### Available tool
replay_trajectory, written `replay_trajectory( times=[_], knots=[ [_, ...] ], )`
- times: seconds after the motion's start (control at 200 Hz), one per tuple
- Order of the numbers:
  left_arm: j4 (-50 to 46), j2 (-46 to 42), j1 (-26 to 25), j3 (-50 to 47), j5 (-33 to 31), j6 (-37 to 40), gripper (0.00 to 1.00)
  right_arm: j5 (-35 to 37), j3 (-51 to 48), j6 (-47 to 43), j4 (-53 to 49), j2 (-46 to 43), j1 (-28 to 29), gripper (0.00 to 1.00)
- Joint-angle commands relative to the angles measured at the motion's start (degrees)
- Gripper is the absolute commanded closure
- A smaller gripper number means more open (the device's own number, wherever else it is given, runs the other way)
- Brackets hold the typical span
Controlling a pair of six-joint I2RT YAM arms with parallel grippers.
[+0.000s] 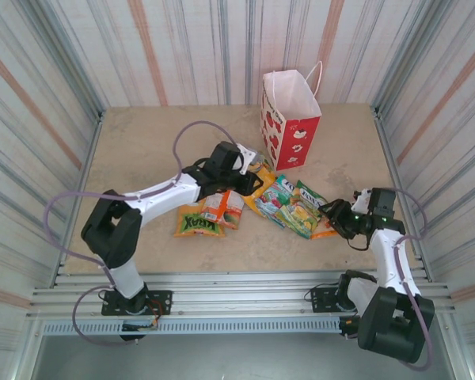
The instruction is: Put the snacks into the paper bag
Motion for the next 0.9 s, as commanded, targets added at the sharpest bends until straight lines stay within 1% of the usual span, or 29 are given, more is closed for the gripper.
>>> replay_trajectory(
  times=[0.0,0.185,0.195,0.311,0.386,0.461,0.541,0.616,0.732,0.762,0.892],
  knots=[
    [-0.82,1.82,-1.11,3.22,3.18,-2.10,0.61,-4.07,-1.59,1.15,-1.29,0.45,-1.79,0.35],
    [-2.14,6.54,-3.85,7.24,5.31,-0.99,0.65,-5.64,-1.67,0.80,-0.71,2.03,-6.74,0.36],
    [-2.11,6.73,-4.00,7.42,5.39,-1.01,0.65,-5.65,-1.72,0.80,-0.54,3.07,-6.96,0.36],
    [-1.84,10.13,-5.10,9.94,7.35,-1.32,0.66,-6.96,-3.05,1.54,4.10,6.19,-7.23,0.36],
    [-2.25,12.49,-5.61,12.21,8.91,-1.46,0.69,-8.52,-4.25,3.52,8.99,8.75,-6.60,0.37],
    [-3.20,14.63,-6.23,14.45,9.89,-1.04,0.70,-7.84,-4.45,4.11,12.01,11.66,-4.72,0.38],
    [-3.88,16.23,-6.96,16.11,9.74,-0.61,0.69,-6.26,-4.20,4.27,14.04,14.45,-2.34,0.38],
    [-4.45,17.79,-7.22,17.52,9.55,-0.95,0.68,-5.41,-4.19,4.76,15.89,16.90,-1.24,0.38],
    [-5.25,19.22,-7.39,19.69,10.05,-1.20,0.68,-4.68,-4.19,5.15,18.25,19.65,-0.88,0.34],
    [-5.26,21.05,-7.49,20.02,10.12,-1.06,0.68,-4.68,-4.15,5.24,18.96,20.28,-0.81,0.33],
    [-6.82,22.70,-8.07,21.87,9.23,0.54,0.69,-6.43,-3.67,4.55,21.83,23.03,-0.51,0.29]
  ],
)
